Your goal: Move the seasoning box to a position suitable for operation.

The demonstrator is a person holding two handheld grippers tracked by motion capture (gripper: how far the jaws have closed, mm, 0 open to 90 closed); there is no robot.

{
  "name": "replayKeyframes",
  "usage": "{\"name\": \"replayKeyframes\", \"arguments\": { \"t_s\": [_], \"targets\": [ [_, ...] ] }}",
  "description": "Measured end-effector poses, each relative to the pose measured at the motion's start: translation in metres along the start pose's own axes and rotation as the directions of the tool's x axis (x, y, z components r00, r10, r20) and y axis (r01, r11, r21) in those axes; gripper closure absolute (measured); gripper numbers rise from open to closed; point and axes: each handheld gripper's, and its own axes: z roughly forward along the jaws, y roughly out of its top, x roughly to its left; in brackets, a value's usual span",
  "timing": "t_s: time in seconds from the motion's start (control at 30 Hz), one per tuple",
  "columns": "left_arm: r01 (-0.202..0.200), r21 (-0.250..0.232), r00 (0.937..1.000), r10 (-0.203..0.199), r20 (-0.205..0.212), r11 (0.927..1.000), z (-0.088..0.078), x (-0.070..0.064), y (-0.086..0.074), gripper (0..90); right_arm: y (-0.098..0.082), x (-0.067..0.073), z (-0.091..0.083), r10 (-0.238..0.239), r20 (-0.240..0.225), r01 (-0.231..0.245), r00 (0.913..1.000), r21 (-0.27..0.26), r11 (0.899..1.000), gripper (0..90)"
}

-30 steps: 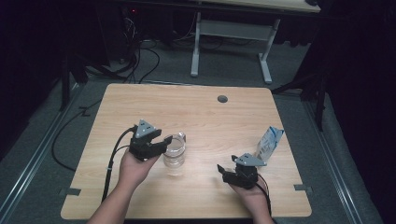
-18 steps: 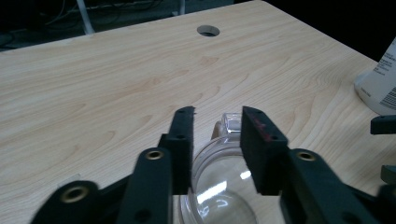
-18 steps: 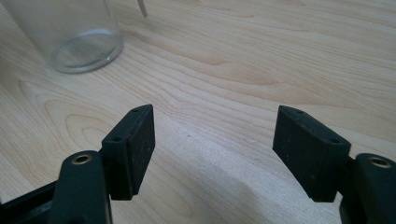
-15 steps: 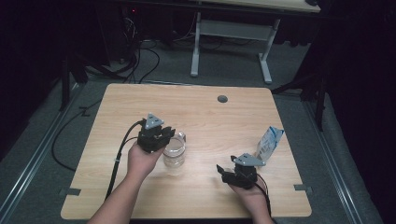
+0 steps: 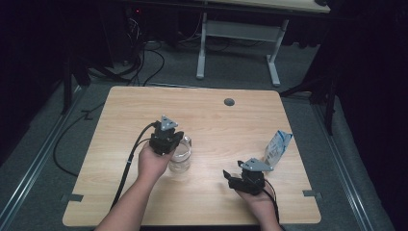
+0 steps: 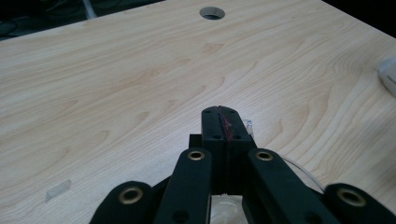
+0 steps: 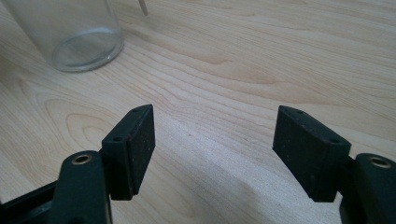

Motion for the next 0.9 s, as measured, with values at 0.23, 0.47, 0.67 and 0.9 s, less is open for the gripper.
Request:
{"name": "replayKeyframes", "arguments": {
  "t_s": [0.23, 0.47, 0.67, 0.9],
  "targets": [
    [-0.007, -0.003, 0.9998, 0.007, -0.017, 1.0, 0.005, 0.002, -0.001, 90.0, 0.0, 0.001, 0.0, -0.006, -0.003, 0.006, 1.0, 0.002, 1.0, 29.7],
    [-0.003, -0.009, 0.9999, 0.003, -0.014, 1.0, 0.001, 0.001, -0.003, 90.0, 0.0, 0.003, 0.001, -0.005, -0.004, 0.005, 1.0, 0.008, 1.0, 29.8],
    [0.007, -0.004, 0.9999, -0.007, -0.008, 1.0, -0.009, 0.002, -0.005, 90.0, 0.001, 0.004, 0.001, -0.007, -0.009, 0.007, 0.9999, 0.004, 1.0, 29.8],
    [0.021, -0.016, 0.9997, -0.02, 0.009, 0.9997, -0.026, -0.002, -0.008, 90.0, 0.001, 0.006, 0.001, -0.008, -0.01, 0.008, 0.9999, 0.005, 1.0, 29.8]
  ]
}}
